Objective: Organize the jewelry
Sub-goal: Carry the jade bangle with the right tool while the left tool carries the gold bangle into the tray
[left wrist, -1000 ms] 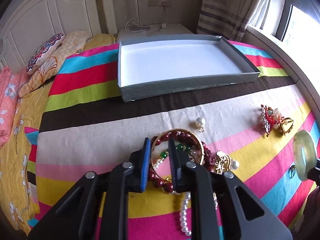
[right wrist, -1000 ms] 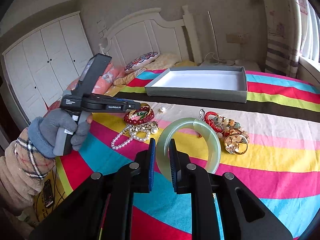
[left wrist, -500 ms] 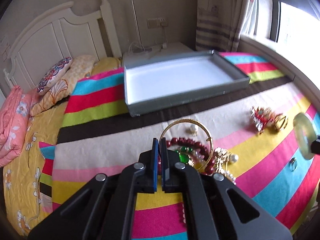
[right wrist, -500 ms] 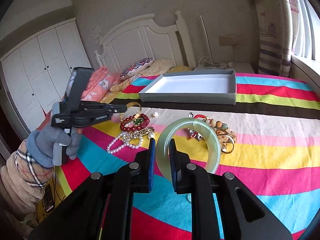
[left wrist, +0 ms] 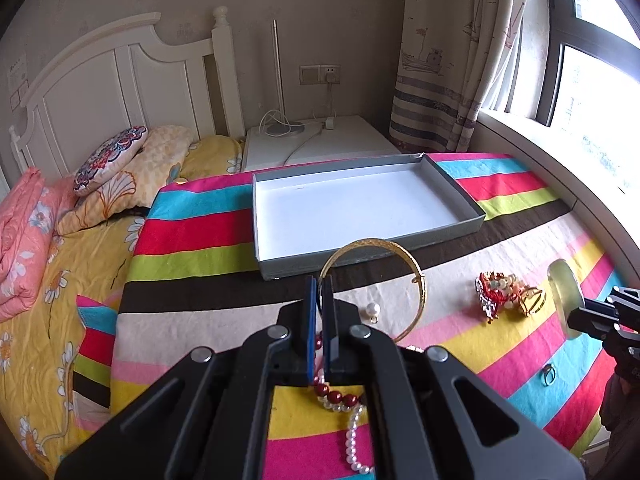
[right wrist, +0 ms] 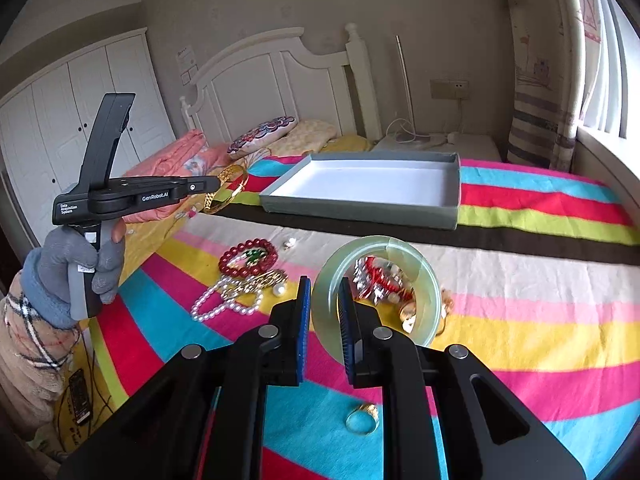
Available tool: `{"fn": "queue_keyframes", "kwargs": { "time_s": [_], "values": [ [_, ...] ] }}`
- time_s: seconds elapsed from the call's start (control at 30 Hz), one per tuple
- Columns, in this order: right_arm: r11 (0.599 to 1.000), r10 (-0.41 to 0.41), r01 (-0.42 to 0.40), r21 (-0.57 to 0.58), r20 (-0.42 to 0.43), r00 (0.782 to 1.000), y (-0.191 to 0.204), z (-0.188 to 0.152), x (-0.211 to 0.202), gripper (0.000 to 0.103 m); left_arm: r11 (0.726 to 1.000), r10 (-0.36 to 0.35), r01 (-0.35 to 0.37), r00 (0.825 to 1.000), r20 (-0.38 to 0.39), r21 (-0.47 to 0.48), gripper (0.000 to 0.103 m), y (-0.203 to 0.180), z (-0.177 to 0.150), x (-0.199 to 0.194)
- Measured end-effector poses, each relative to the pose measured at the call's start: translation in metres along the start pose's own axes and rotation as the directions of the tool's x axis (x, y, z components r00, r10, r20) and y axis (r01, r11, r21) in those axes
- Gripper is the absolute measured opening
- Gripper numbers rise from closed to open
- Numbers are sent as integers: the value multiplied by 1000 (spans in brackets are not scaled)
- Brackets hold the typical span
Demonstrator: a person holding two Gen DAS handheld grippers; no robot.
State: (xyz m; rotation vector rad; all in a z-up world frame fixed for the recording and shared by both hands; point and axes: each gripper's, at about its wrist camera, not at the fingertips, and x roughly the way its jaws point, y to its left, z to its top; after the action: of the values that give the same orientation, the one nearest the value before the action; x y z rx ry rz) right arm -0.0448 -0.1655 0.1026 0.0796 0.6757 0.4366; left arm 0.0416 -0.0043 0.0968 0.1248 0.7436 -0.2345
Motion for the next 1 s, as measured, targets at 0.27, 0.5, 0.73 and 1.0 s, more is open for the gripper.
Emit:
{"fn": "queue_keyframes", "kwargs": {
  "time_s": [0.27,0.5,0.73,1.0],
  "values": [
    [995,-73,70,-68,-38,997,-14,42,34,16,998,-33,30,998,-48,-56,2,4,25,33],
    [980,-146,130,-149,-103,984,-21,86,87,16,992,-31,18,993,-110,-122,2,13,50,77],
    [970,-207,172,-170,-215,954,-42,112,147,16,985,2,-33,983,-183,-168,2,21,68,131],
    [960,-256,209,-185,-283,925,-59,126,185,17,972,10,-61,976,-219,-228,2,32,72,168]
  ]
}}
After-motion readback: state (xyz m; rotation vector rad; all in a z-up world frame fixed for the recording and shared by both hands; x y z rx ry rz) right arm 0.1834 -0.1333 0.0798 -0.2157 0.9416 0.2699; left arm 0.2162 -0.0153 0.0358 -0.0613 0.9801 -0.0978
